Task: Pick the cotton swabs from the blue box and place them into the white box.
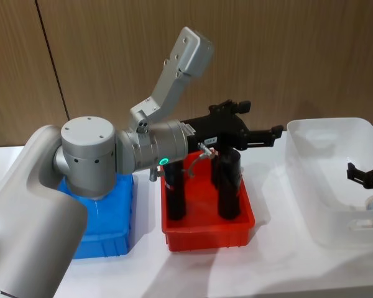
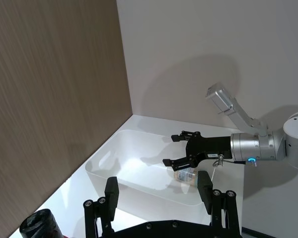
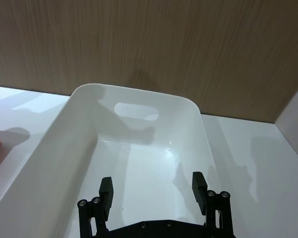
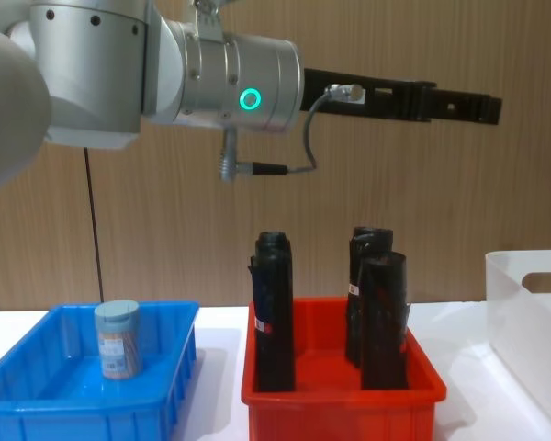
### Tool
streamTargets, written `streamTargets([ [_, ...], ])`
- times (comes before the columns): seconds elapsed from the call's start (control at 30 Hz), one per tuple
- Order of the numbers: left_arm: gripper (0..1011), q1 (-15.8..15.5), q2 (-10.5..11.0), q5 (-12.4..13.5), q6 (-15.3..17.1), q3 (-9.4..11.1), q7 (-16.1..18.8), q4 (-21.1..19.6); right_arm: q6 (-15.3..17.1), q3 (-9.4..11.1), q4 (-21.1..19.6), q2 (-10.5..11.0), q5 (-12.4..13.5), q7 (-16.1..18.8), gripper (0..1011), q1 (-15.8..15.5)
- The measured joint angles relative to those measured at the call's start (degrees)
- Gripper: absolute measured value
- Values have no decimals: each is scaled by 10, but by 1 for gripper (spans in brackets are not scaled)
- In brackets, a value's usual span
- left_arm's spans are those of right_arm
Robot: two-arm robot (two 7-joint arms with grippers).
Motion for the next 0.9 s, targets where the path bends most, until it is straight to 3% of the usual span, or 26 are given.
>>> streamTargets([
  [0.5, 1004, 4, 2, 0, -2, 0, 6, -3, -1, 0, -2, 0, 1, 1, 1001, -2],
  [0.9, 1004, 53, 30, 4, -39, 5, 80, -36, -34, -20, -76, -3, 20, -6, 1001, -57],
])
